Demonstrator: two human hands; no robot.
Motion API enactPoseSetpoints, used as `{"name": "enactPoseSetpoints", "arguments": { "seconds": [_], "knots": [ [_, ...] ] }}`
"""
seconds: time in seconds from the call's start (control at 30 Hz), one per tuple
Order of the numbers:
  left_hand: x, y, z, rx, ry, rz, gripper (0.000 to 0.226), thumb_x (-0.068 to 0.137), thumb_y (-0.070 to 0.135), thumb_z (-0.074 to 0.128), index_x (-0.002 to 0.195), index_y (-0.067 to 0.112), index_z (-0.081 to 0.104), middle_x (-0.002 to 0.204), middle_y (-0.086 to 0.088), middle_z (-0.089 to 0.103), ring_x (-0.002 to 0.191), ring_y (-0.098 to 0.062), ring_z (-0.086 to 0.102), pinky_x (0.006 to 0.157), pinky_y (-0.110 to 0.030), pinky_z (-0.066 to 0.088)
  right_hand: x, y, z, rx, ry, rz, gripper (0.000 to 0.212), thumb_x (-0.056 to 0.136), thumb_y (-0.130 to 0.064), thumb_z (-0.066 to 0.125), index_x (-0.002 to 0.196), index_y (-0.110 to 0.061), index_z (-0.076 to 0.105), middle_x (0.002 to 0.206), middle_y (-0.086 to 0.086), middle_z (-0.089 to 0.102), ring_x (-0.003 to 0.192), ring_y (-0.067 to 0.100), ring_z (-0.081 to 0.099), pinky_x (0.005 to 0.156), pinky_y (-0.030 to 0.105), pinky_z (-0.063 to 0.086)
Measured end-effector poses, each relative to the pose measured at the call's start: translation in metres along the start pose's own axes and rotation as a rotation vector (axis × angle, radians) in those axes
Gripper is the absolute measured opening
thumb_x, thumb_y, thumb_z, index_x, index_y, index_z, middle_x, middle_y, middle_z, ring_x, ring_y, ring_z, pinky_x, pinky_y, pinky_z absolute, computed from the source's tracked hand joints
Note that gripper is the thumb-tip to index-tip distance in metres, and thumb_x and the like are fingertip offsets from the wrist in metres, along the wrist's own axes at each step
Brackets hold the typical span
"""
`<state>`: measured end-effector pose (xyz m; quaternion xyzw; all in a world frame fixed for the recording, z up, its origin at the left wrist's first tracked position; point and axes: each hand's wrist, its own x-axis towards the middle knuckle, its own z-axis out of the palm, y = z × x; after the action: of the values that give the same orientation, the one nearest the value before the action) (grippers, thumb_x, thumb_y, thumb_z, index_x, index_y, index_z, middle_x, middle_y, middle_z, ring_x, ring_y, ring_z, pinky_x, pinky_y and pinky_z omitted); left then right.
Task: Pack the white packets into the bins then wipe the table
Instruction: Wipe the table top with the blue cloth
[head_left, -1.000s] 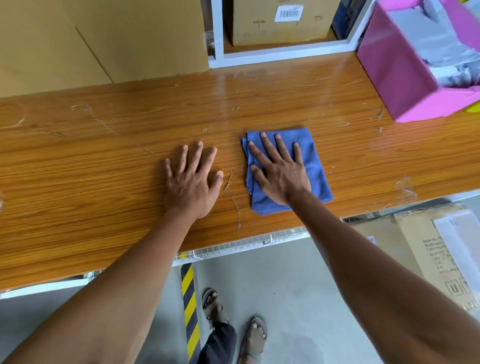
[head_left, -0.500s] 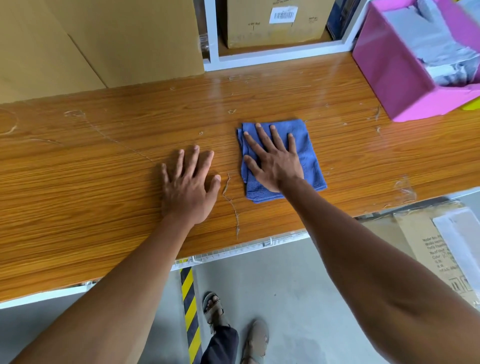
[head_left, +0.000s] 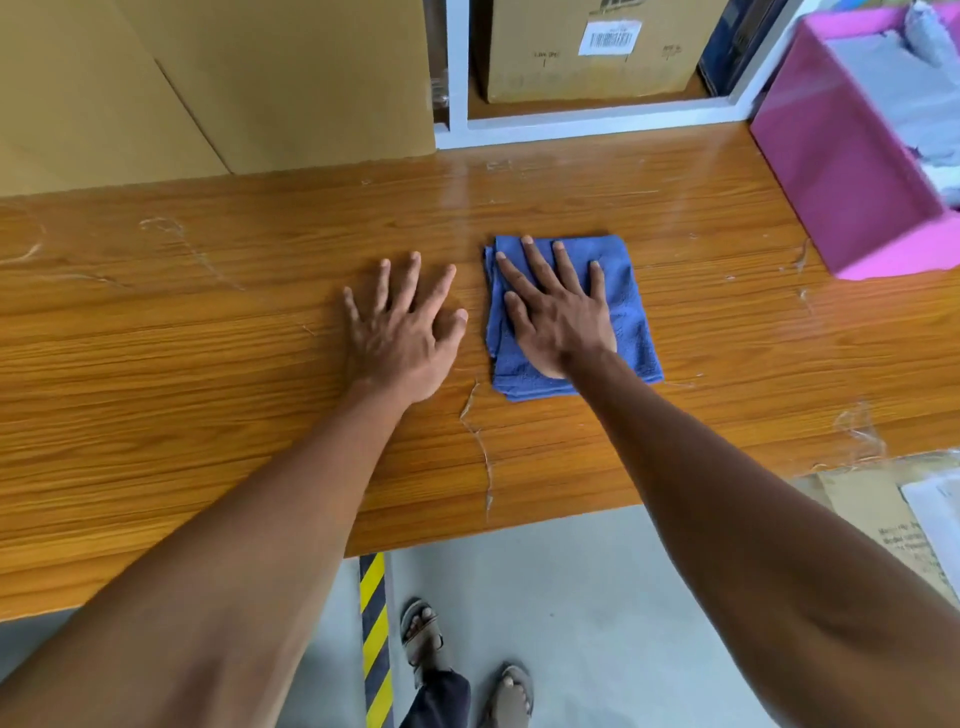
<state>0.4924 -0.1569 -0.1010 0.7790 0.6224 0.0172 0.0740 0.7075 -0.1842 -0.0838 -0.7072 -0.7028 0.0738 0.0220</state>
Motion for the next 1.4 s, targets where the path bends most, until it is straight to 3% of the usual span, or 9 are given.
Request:
{"name": "enactPoseSetpoints", "arguments": {
  "seconds": [0.17,0.4,0.7,1.0,1.27,1.4],
  "knots": [
    [0.034,-0.001,-0.002,-0.005,-0.017,-0.054,0.067,0.099,0.078,0.004,0.162,0.058,-0.001,0.176,0.012,-0.01,0.163,-0.026,-0.01,0.125,-0.068,-0.008,0.034,0.0,-0.001,0.007,-0.005,0.003,0.058,0.108,-0.051,0.004,0.165,-0.046,-0.006,0.176,-0.01,-0.01,0.163,0.024,-0.009,0.126,0.066,-0.001],
    [0.036,0.001,-0.007,-0.02,-0.018,-0.054,0.067,0.099,0.077,0.003,0.163,0.057,0.002,0.177,0.011,-0.008,0.164,-0.027,-0.008,0.125,-0.069,-0.005,-0.054,-0.018,0.01,0.006,-0.023,-0.072,0.059,0.109,-0.053,0.013,0.166,-0.045,0.0,0.177,-0.009,-0.003,0.163,0.026,-0.003,0.126,0.065,0.003],
    [0.04,0.0,0.002,-0.032,0.023,-0.036,0.062,0.104,0.071,0.005,0.163,0.056,0.001,0.177,0.01,-0.009,0.163,-0.027,-0.011,0.124,-0.07,-0.008,0.077,-0.005,-0.004,0.011,-0.015,-0.001,0.059,0.107,-0.056,0.007,0.165,-0.047,-0.003,0.176,-0.009,-0.007,0.163,0.026,-0.007,0.125,0.068,-0.001],
    [0.04,-0.001,-0.001,-0.025,0.021,-0.036,0.064,0.103,0.072,0.004,0.164,0.055,0.004,0.177,0.009,-0.005,0.164,-0.029,-0.007,0.124,-0.071,-0.005,-0.031,-0.014,0.013,-0.004,0.01,-0.007,0.06,0.109,-0.056,0.013,0.167,-0.042,0.004,0.177,-0.005,-0.003,0.163,0.026,-0.003,0.126,0.066,0.001],
    [0.04,-0.002,0.004,-0.023,0.028,-0.033,0.063,0.103,0.071,0.001,0.163,0.055,-0.001,0.177,0.009,-0.009,0.163,-0.028,-0.011,0.124,-0.071,-0.006,0.082,-0.003,-0.001,0.022,-0.002,0.026,0.062,0.106,-0.058,0.009,0.166,-0.045,0.003,0.177,-0.006,-0.005,0.163,0.027,-0.006,0.125,0.068,-0.002],
    [0.04,-0.003,0.002,-0.027,0.022,-0.022,0.062,0.103,0.071,0.004,0.163,0.056,0.0,0.177,0.009,-0.009,0.163,-0.029,-0.011,0.124,-0.071,-0.005,0.063,-0.008,0.002,0.022,0.008,0.022,0.062,0.107,-0.059,0.008,0.167,-0.043,0.002,0.177,-0.005,-0.005,0.163,0.028,-0.007,0.125,0.069,-0.001]
  ]
}}
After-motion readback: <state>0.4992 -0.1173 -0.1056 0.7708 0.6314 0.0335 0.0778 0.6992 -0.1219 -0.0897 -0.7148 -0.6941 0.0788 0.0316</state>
